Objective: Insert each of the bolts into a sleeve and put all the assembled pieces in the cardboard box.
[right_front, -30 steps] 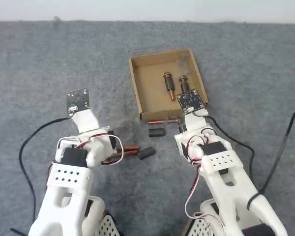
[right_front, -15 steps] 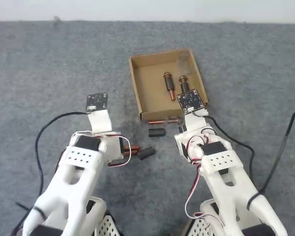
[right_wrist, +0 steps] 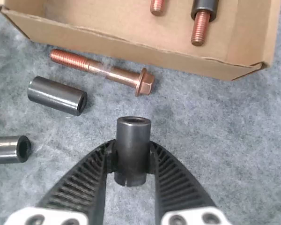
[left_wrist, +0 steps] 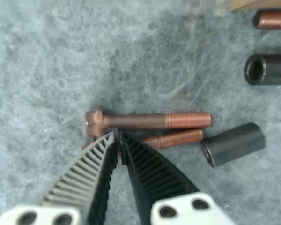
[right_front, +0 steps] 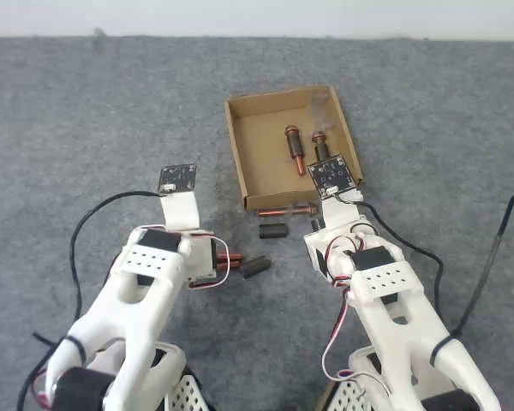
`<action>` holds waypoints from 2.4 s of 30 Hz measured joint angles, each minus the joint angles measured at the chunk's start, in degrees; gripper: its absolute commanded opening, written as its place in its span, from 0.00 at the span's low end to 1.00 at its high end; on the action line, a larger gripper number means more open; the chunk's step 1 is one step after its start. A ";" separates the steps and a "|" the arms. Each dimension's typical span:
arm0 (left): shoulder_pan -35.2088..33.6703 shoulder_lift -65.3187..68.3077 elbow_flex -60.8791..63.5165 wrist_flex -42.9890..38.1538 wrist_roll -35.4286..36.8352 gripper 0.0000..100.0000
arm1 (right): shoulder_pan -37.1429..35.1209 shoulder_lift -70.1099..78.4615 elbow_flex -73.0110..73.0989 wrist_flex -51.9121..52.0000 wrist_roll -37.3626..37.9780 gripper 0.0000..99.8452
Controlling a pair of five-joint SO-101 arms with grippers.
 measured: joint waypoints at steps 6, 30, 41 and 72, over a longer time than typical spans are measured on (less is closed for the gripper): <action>0.09 3.25 0.00 -2.99 0.00 0.01 | 0.00 0.00 0.00 0.00 0.00 0.01; -3.43 3.60 1.32 -19.52 6.86 0.01 | 0.00 0.00 0.00 0.00 0.00 0.01; -3.43 3.60 1.32 -19.69 13.19 0.01 | 0.00 0.00 0.00 0.00 0.00 0.01; -2.20 4.22 -3.08 -12.66 25.14 0.20 | 0.00 0.00 0.00 0.00 0.00 0.01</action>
